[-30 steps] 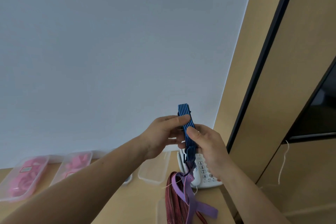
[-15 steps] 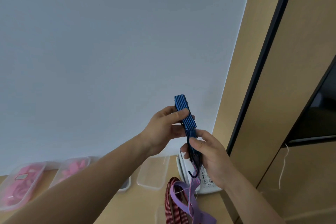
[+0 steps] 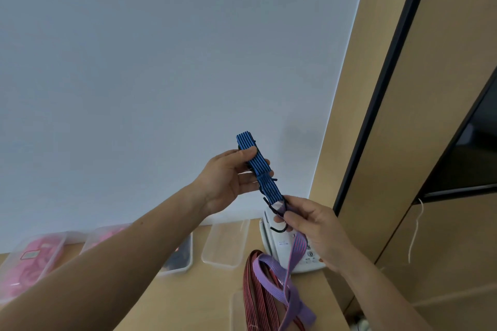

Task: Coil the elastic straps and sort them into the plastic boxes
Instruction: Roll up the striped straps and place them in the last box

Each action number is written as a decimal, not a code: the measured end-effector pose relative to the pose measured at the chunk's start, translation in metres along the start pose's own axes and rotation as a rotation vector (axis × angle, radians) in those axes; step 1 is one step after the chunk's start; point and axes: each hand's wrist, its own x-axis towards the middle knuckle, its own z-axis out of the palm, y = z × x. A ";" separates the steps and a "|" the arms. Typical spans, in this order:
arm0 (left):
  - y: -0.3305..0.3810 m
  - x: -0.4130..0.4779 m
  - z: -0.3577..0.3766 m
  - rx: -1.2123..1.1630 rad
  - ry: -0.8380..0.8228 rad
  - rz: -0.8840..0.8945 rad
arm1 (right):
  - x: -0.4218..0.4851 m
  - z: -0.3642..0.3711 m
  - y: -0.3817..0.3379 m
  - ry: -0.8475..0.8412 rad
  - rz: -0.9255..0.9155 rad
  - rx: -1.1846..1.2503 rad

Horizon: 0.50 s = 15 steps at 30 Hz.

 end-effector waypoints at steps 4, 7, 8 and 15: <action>-0.005 -0.003 -0.004 0.032 -0.049 -0.088 | 0.001 -0.001 -0.006 -0.076 0.044 0.173; -0.006 -0.003 -0.004 0.037 -0.102 -0.109 | 0.001 -0.005 -0.006 -0.147 0.105 0.314; -0.005 -0.004 -0.004 0.031 -0.117 -0.118 | 0.002 -0.006 -0.006 -0.181 0.129 0.340; -0.002 -0.007 0.001 0.111 -0.224 -0.149 | 0.008 -0.005 -0.003 -0.240 0.198 0.152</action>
